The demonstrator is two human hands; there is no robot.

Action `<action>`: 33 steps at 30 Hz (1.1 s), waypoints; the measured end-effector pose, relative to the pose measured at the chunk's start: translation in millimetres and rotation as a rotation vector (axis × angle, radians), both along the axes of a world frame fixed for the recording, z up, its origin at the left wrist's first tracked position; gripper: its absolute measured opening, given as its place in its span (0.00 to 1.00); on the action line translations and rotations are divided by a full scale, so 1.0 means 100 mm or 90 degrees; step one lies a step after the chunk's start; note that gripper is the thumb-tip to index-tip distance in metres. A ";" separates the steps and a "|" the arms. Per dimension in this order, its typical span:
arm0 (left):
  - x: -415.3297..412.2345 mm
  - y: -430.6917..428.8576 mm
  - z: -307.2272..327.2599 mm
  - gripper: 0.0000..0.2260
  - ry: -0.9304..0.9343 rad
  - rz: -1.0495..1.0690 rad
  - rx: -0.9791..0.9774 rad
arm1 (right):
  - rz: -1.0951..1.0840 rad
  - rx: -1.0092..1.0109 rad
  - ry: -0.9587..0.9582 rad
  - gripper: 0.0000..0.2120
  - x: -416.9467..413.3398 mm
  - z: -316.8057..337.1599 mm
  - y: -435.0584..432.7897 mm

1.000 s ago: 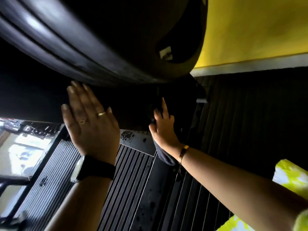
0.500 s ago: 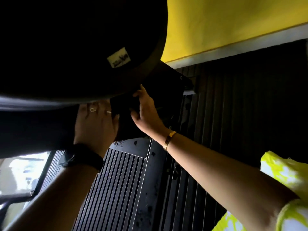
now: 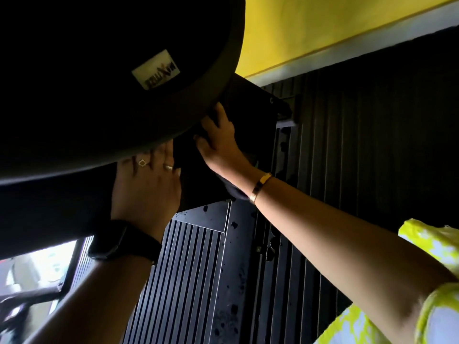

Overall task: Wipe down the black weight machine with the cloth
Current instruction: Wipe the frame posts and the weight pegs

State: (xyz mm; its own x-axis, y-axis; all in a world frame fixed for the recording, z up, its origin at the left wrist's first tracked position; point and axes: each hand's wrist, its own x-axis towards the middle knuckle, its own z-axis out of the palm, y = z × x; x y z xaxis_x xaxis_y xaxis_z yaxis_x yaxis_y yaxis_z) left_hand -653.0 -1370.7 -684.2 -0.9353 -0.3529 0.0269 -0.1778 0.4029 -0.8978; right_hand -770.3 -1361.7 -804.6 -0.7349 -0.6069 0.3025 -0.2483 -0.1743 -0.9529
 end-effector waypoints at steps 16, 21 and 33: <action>-0.06 0.04 -0.05 0.29 -0.148 -0.002 -0.071 | 0.039 0.029 0.042 0.23 -0.41 -0.03 -0.05; -0.05 0.01 -0.08 0.29 -0.134 0.000 -0.061 | 0.001 0.032 0.078 0.24 -0.59 -0.14 -0.13; -0.05 0.01 -0.11 0.29 -0.116 -0.022 -0.076 | -0.018 0.307 -0.323 0.26 0.18 -1.10 0.11</action>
